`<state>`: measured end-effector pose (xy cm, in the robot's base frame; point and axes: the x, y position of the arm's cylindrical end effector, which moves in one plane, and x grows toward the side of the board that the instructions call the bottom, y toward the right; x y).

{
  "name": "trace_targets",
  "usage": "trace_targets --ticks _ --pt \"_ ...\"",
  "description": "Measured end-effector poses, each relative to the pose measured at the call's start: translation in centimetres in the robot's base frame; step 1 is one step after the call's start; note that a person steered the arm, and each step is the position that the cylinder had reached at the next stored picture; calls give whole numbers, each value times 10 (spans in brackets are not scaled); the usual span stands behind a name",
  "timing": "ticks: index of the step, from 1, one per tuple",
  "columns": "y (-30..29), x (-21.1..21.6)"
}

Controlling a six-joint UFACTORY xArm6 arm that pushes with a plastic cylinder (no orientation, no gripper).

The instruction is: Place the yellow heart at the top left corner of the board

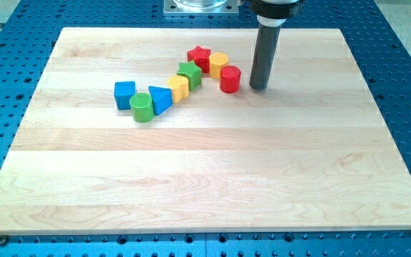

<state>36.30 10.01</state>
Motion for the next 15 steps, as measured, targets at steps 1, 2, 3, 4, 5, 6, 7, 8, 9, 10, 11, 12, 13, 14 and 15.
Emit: trace_targets --ticks 1,2,3,4,5,6,7,8,9,10,11,12,13,14,15 --pt "-34 28" --pt "-94 21" --pt "-146 22" --pt "-201 5" --pt "-264 -17" --pt "-285 -26" --pt "-283 -29" --pt "-281 -35" --pt "-276 -33" --pt "-309 -39" --pt "-316 -85" --pt "-316 -68" --pt "-322 -42" --pt "-338 -76" --pt "-337 -82"
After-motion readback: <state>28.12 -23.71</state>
